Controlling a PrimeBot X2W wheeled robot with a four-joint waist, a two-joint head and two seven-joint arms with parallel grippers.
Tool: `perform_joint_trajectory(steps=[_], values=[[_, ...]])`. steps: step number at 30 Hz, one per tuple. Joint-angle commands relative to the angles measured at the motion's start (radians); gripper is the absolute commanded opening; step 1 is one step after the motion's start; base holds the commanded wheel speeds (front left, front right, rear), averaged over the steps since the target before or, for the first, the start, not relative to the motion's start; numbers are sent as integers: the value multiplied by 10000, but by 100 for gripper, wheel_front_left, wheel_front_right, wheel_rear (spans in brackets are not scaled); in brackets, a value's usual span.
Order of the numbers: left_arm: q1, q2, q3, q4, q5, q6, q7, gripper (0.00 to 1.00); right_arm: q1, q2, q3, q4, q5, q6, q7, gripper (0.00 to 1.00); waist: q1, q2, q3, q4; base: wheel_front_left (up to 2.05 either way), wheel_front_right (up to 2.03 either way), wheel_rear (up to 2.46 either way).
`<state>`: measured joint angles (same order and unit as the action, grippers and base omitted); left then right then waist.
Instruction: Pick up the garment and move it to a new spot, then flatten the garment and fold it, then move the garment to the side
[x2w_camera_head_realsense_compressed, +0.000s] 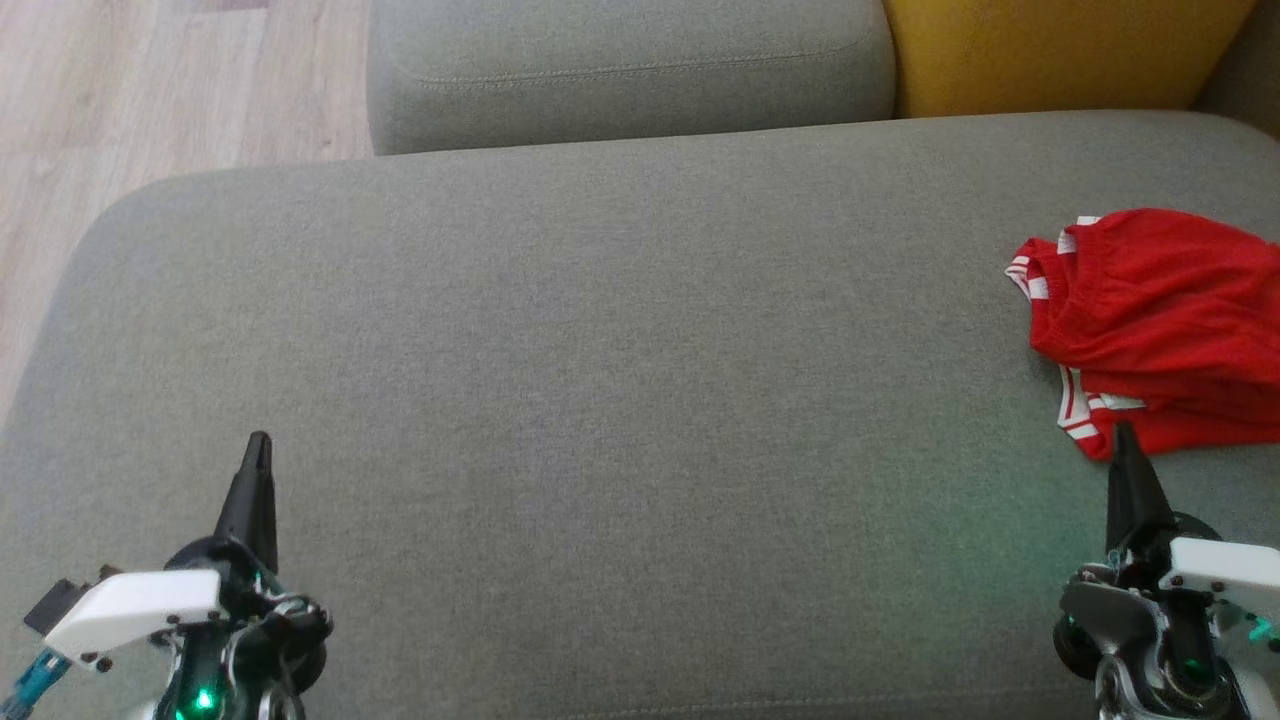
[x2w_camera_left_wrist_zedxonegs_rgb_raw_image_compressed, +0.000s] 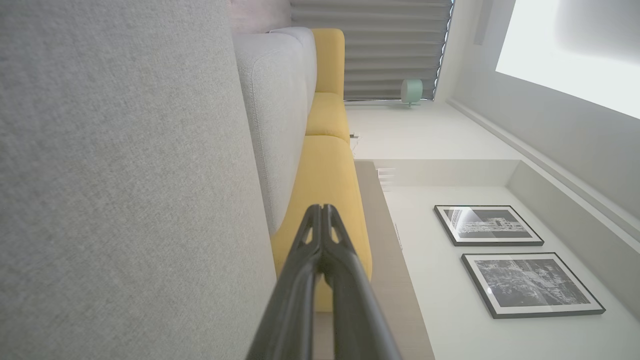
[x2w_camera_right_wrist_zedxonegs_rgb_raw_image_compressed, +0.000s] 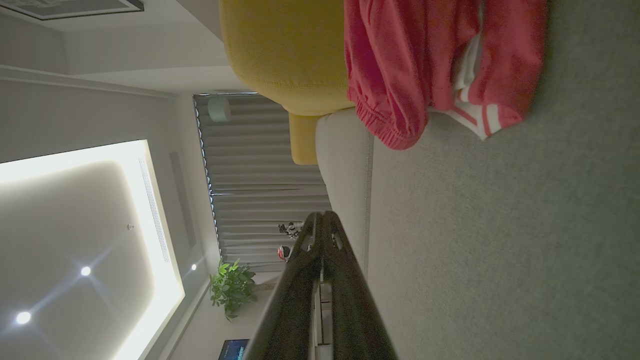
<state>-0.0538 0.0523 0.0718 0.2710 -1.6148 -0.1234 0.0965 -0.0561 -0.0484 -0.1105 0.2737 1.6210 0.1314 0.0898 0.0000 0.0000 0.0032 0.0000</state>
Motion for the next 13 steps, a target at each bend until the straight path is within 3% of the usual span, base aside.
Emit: perform_joint_trajectory(steps=[1,13], values=[[-533,58,317,-261,-23,-73,84,0,-500,-160,161,-300,37,-7,79,0,0,0,-1,0,0,0,0],[-535,46,335,-260,-8,-73,99,0,-502,-139,131,-298,12,-7,103,0,0,0,-1,0,0,0,0]])
